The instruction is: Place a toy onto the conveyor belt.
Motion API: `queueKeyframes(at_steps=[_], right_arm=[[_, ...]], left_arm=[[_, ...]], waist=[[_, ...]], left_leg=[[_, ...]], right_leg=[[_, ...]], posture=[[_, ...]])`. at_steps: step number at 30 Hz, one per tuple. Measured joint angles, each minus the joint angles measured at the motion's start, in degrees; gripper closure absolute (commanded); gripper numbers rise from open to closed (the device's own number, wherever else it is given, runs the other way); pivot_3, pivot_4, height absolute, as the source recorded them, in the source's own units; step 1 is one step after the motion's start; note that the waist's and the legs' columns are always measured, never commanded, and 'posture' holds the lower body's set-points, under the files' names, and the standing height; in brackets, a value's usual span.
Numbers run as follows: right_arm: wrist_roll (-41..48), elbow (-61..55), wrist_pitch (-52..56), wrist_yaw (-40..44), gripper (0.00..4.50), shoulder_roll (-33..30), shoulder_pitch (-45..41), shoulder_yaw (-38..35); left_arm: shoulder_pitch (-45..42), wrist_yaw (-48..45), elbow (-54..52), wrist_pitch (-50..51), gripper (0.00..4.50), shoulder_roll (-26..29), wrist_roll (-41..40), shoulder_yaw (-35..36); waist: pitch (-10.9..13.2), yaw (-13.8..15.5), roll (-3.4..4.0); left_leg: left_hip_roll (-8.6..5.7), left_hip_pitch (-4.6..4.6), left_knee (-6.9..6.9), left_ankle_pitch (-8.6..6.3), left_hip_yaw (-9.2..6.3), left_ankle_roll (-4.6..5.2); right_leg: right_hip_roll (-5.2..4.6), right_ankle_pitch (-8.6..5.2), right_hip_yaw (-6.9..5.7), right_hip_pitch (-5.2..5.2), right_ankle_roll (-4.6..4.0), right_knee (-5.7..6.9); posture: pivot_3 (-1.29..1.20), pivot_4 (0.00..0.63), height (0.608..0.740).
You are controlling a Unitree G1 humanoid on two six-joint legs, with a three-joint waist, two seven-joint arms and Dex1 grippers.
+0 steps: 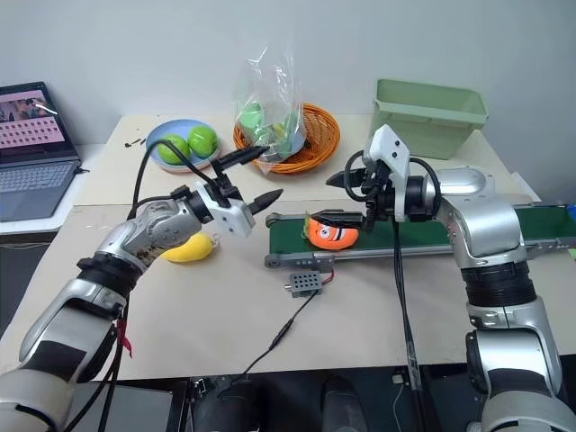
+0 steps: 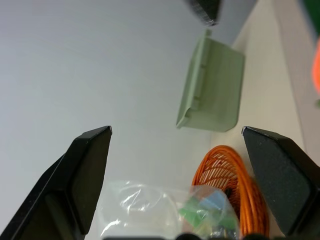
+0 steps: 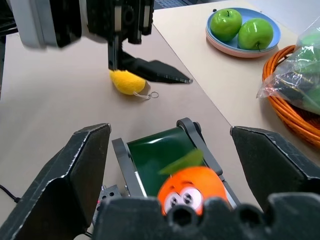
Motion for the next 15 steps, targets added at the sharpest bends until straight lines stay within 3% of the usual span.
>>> queueKeyframes(at_steps=[4, 9, 15], right_arm=[[-1.8, 0.4, -0.7, 1.4, 0.00, -2.4, -0.2, 1.0], [-4.6, 1.3, -2.7, 3.7, 0.00, -6.3, -0.6, 1.9], [-5.2, 3.6, -4.2, 6.3, 0.00, -7.1, -3.1, 1.8]], left_arm=[[6.4, -16.8, -12.8, 22.1, 0.04, -0.4, -22.5, 5.1], [12.9, -24.0, -29.3, 50.5, 0.04, 1.8, -43.0, 12.3], [19.3, -24.4, -40.0, 67.7, 0.04, 3.9, -54.2, 19.4]], waist=[[0.0, -0.1, 0.00], [0.0, -0.3, 0.00], [0.0, -0.7, 0.00]], left_leg=[[0.04, 0.01, 0.03, -0.01, -0.11, 0.02], [0.08, 0.08, 0.04, -0.02, -0.27, 0.03], [0.14, 0.22, 0.01, -0.02, -0.26, 0.03]], right_leg=[[0.03, -0.01, 0.02, 0.00, 0.01, 0.02], [0.08, -0.02, 0.07, 0.04, 0.04, 0.02], [0.14, -0.02, 0.17, 0.10, 0.03, 0.03]], posture=[[0.00, 0.150, 0.740], [0.00, 0.150, 0.740], [0.00, 0.150, 0.740]])
